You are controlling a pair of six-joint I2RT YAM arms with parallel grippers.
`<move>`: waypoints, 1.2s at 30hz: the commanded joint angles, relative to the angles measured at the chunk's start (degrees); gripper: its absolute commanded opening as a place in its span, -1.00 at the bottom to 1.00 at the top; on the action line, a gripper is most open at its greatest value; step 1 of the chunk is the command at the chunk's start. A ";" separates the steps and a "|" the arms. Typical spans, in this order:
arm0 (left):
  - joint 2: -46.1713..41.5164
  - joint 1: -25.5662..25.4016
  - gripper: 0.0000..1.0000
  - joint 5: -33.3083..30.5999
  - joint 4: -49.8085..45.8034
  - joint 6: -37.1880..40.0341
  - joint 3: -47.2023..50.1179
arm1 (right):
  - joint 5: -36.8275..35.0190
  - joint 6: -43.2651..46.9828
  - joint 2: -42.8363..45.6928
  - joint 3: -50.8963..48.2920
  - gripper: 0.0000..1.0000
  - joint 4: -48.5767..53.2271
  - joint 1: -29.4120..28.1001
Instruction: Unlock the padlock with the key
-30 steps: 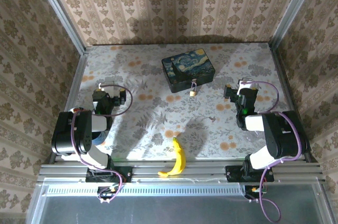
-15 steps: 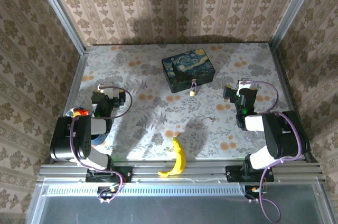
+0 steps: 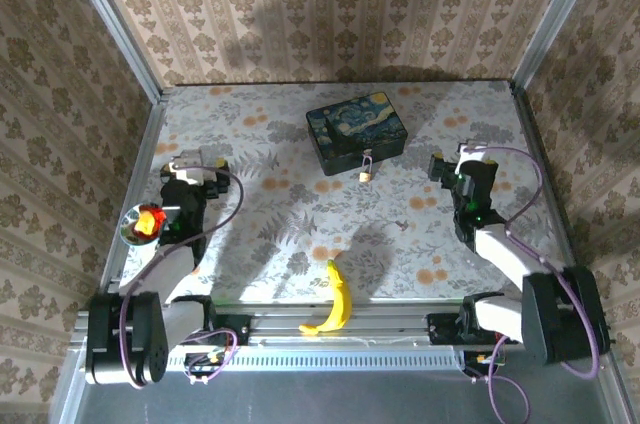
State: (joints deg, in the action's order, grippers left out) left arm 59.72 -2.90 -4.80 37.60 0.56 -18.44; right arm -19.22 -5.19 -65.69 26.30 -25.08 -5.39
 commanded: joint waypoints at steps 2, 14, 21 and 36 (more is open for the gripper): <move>-7.30 -0.55 1.00 -1.29 -14.10 -8.05 -2.24 | -4.22 -4.68 9.04 3.79 0.97 21.74 -1.96; -13.33 -8.76 1.00 3.65 -26.95 -21.82 -4.51 | -1.75 -21.07 20.94 7.04 0.44 52.30 -11.82; -12.81 -13.88 1.00 2.65 -29.86 -24.33 -4.86 | 2.09 -27.33 14.54 10.37 0.19 60.23 -18.32; -11.63 -14.07 1.00 2.36 -29.15 -27.57 -2.81 | 7.72 -31.54 -8.62 18.78 -0.06 59.96 -24.45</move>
State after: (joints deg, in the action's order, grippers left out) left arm 48.60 -16.53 -2.37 8.91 -25.32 -21.85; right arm -11.73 -35.00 -71.68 42.37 32.49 -29.30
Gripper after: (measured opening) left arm 0.999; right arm 0.472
